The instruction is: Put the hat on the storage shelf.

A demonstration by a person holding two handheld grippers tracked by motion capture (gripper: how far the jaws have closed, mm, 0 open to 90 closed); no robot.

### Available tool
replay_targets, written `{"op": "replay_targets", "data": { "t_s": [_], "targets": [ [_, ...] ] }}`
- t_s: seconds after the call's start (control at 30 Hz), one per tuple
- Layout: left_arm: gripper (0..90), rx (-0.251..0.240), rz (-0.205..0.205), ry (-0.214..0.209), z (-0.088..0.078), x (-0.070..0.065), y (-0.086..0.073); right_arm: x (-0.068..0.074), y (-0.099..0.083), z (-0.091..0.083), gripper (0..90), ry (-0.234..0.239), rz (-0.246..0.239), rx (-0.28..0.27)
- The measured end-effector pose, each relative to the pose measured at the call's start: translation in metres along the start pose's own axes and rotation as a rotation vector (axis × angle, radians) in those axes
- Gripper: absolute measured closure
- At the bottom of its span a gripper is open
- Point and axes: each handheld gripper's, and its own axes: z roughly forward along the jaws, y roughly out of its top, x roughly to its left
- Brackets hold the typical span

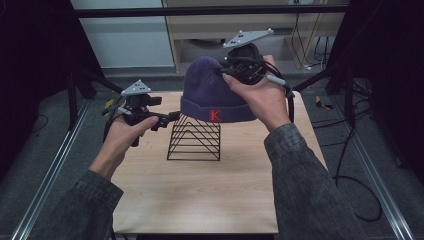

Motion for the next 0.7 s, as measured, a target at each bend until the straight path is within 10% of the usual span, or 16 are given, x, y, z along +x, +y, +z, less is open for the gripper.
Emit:
{"op": "replay_targets", "data": {
  "t_s": [0.7],
  "targets": [
    [4.9,0.048,0.005,-0.038,0.031,0.005,-0.01,0.025,0.015,0.01,78.6,0.081,-0.002,-0.038]
  ]
}}
